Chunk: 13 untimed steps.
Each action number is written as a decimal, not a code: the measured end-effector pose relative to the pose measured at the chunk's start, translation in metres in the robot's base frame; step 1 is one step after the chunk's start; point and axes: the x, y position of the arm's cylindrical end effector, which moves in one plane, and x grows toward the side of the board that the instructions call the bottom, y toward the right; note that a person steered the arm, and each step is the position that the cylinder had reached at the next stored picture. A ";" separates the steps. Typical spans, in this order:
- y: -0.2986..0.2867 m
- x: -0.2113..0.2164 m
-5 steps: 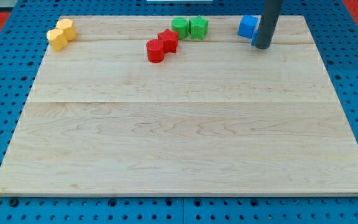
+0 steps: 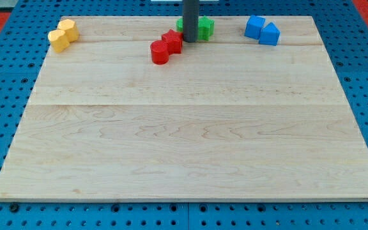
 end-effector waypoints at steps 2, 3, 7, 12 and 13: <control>-0.068 0.023; -0.072 0.054; -0.068 0.130; -0.080 0.054; -0.148 0.031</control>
